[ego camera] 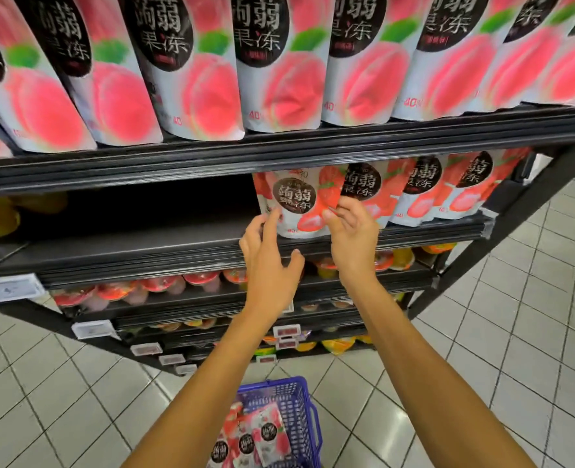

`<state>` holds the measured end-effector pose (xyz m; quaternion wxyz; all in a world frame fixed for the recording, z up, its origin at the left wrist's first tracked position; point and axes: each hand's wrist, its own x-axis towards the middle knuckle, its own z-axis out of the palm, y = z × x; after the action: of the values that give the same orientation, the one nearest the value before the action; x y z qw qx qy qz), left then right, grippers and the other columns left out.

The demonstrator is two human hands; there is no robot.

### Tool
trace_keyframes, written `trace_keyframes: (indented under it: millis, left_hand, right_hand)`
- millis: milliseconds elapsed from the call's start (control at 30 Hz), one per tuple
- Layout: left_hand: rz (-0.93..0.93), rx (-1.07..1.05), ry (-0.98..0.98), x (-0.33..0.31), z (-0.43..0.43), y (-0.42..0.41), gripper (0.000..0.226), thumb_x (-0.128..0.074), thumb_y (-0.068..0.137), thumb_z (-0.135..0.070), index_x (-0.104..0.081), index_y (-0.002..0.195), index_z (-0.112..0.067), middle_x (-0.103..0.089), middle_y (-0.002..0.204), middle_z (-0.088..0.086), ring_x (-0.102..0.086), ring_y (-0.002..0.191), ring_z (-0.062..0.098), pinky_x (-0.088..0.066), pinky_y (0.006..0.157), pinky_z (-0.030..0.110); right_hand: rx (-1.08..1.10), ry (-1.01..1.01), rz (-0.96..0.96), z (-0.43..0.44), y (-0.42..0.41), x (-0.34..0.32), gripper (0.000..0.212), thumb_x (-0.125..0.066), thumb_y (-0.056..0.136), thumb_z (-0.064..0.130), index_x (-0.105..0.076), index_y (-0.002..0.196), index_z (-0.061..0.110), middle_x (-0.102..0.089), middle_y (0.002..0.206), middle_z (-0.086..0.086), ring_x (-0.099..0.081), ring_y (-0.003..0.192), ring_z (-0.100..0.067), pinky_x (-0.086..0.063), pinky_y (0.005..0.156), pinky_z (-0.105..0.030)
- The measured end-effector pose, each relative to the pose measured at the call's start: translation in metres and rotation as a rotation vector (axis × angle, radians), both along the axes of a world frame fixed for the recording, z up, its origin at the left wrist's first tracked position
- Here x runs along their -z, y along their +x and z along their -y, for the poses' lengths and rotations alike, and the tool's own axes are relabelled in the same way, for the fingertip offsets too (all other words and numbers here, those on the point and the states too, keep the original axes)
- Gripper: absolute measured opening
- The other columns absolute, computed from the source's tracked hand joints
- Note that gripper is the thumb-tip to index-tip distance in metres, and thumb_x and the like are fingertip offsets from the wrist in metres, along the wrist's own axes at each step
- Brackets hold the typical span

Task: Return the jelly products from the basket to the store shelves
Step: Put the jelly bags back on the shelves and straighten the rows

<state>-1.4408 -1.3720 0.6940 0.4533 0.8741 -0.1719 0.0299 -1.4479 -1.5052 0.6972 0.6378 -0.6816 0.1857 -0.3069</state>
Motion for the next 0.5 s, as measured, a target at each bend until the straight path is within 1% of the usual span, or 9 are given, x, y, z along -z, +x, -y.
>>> trace_keyframes:
  millis: [67, 100, 133, 167, 200, 233, 333, 400, 500]
  left_hand:
    - [-0.020, 0.015, 0.003, 0.001, 0.001, 0.000, 0.075, -0.060, 0.090, -0.010, -0.023, 0.153, -0.024, -0.033, 0.145, 0.004, -0.020, 0.134, 0.016, -0.022, 0.110, 0.026]
    - [-0.019, 0.025, 0.005, 0.002, 0.001, -0.001, 0.075, -0.059, 0.090, -0.010, -0.021, 0.153, -0.024, -0.034, 0.146, 0.004, -0.020, 0.134, 0.015, -0.023, 0.111, 0.027]
    - [-0.019, 0.034, 0.009, 0.002, 0.002, -0.001, 0.076, -0.059, 0.090, -0.010, -0.020, 0.154, -0.024, -0.035, 0.148, 0.003, -0.020, 0.134, 0.016, -0.024, 0.113, 0.031]
    - [-0.018, 0.034, 0.013, 0.003, 0.002, -0.001, 0.075, -0.059, 0.091, -0.010, -0.020, 0.154, -0.024, -0.035, 0.149, 0.003, -0.020, 0.136, 0.017, -0.025, 0.115, 0.036]
    - [-0.017, 0.027, 0.018, 0.003, 0.003, -0.001, 0.075, -0.059, 0.090, -0.010, -0.021, 0.153, -0.024, -0.035, 0.150, 0.002, -0.020, 0.137, 0.018, -0.026, 0.116, 0.040]
    - [-0.014, 0.014, 0.025, 0.004, 0.004, -0.001, 0.074, -0.059, 0.090, -0.011, -0.023, 0.153, -0.024, -0.036, 0.149, 0.002, -0.020, 0.137, 0.018, -0.026, 0.117, 0.043]
    - [0.008, -0.001, 0.046, 0.007, 0.004, -0.001, 0.074, -0.061, 0.089, -0.012, -0.025, 0.152, -0.024, -0.039, 0.146, -0.002, -0.020, 0.134, 0.017, -0.027, 0.115, 0.044]
    - [0.023, -0.001, 0.059, 0.009, 0.003, 0.000, 0.074, -0.061, 0.089, -0.013, -0.025, 0.152, -0.026, -0.041, 0.145, -0.004, -0.021, 0.133, 0.016, -0.027, 0.114, 0.043]
    - [0.031, -0.016, 0.080, 0.010, 0.002, 0.004, 0.075, -0.062, 0.088, -0.015, -0.025, 0.152, -0.027, -0.043, 0.145, -0.004, -0.022, 0.133, 0.017, -0.026, 0.114, 0.043]
  right_hand:
    - [-0.036, -0.030, -0.027, 0.006, -0.004, 0.001, 0.017, -0.065, 0.091, 0.007, -0.066, 0.108, 0.008, -0.072, 0.099, -0.004, -0.068, 0.097, -0.012, -0.053, 0.090, -0.028]
    - [-0.047, -0.074, -0.047, 0.009, -0.006, 0.002, 0.021, -0.065, 0.092, 0.009, -0.066, 0.113, 0.007, -0.072, 0.103, -0.002, -0.067, 0.100, -0.007, -0.053, 0.092, -0.024]
    - [-0.046, -0.141, -0.073, 0.012, -0.010, 0.003, 0.025, -0.066, 0.092, 0.011, -0.065, 0.117, 0.008, -0.070, 0.104, 0.004, -0.064, 0.100, 0.004, -0.051, 0.090, -0.015]
    - [-0.029, -0.213, -0.099, 0.015, -0.013, 0.003, 0.028, -0.066, 0.092, 0.012, -0.065, 0.120, 0.010, -0.068, 0.103, 0.010, -0.061, 0.096, 0.013, -0.048, 0.086, -0.008]
    - [0.000, -0.277, -0.120, 0.017, -0.015, 0.004, 0.030, -0.067, 0.092, 0.013, -0.066, 0.121, 0.012, -0.067, 0.102, 0.012, -0.059, 0.092, 0.018, -0.048, 0.082, -0.005]
    - [0.026, -0.325, -0.138, 0.019, -0.017, 0.005, 0.028, -0.067, 0.092, 0.014, -0.068, 0.120, 0.013, -0.068, 0.100, 0.010, -0.061, 0.089, 0.015, -0.050, 0.080, -0.008]
    - [0.093, -0.432, -0.227, 0.019, -0.018, 0.008, 0.020, -0.069, 0.090, 0.018, -0.072, 0.110, 0.019, -0.073, 0.093, 0.007, -0.065, 0.081, -0.003, -0.056, 0.077, -0.032]
    - [0.143, -0.490, -0.291, 0.017, -0.016, 0.009, 0.017, -0.069, 0.090, 0.024, -0.071, 0.107, 0.024, -0.073, 0.092, 0.011, -0.065, 0.075, -0.005, -0.055, 0.072, -0.034]
    - [0.167, -0.504, -0.302, 0.014, -0.012, 0.010, 0.016, -0.069, 0.090, 0.028, -0.070, 0.107, 0.028, -0.073, 0.092, 0.014, -0.068, 0.072, -0.006, -0.052, 0.067, -0.028]
